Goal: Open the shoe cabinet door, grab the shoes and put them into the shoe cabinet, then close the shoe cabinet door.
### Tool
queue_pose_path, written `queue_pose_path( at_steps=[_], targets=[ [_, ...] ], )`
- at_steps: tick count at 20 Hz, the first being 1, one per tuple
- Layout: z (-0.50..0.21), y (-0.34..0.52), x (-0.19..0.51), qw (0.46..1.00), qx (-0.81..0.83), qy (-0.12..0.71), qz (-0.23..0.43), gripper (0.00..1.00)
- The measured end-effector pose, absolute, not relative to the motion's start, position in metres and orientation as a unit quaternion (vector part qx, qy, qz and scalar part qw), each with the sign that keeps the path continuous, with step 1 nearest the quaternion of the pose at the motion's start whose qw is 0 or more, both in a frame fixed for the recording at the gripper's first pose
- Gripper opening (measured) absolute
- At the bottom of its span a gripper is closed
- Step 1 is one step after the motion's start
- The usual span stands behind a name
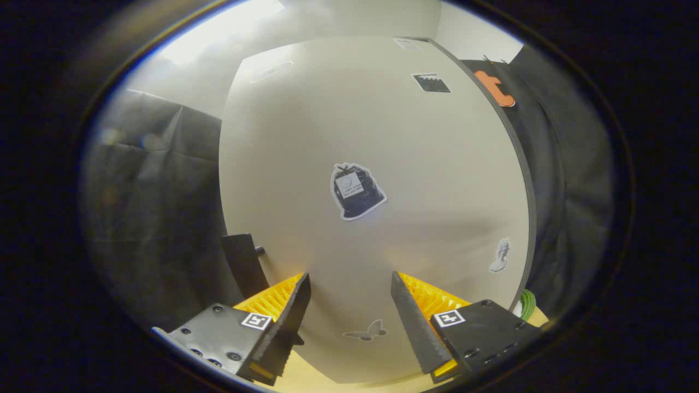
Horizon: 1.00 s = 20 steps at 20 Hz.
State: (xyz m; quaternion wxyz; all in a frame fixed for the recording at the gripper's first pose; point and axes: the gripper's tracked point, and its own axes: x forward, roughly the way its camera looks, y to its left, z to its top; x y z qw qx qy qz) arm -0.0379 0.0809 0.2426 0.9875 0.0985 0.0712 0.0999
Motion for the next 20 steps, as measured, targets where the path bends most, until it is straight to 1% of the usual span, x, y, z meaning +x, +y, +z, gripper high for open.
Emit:
queue_pose_path(
  at_steps=[20],
  targets=[
    [0.240, 0.085, -0.021, 0.993, 0.083, 0.062, 0.064, 0.92]
  ],
)
